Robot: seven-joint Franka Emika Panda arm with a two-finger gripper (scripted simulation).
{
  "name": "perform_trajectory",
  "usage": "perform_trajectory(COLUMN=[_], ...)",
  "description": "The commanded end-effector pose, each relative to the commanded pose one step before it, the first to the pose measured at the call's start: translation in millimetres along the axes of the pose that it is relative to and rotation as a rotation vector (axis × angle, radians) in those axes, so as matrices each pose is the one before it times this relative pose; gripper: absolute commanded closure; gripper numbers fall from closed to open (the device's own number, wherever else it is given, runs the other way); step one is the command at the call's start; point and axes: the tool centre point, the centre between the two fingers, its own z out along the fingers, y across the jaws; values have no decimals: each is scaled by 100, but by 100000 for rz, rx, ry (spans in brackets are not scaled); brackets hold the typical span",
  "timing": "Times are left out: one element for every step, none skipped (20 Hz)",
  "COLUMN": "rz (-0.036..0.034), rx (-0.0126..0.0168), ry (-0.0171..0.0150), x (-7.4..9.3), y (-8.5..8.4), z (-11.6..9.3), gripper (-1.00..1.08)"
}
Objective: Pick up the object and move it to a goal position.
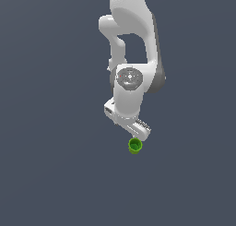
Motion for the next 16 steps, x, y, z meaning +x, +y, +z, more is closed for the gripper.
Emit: perform_trajectory(rz=[6447,2506,2502,2498,2494,2492,2488,2483,2480,2476,2472,2468,2464,2458,2425,2310], rx=[134,51,51,51,51,52,52,53,54,55,56,58,59,61,62,61], ry=[111,45,46,48,50,51,53,54,56,57,59,60,62,63,63,61], x=[97,17,9,0,-8,-16,-24,-33,-41,-49,-57,-66,-74,-82,-88,-92], y=[-607,-240,-241,-241,-241,-240,-239,-238,-237,-236,-234,-232,-229,-227,-221,-208], z=[343,137,138,139,140,140,141,141,142,143,143,144,144,145,143,137], gripper=[-92,-92,-92,-92,-92,-92,-92,-92,-92,-92,-92,-92,-92,-92,-92,-92])
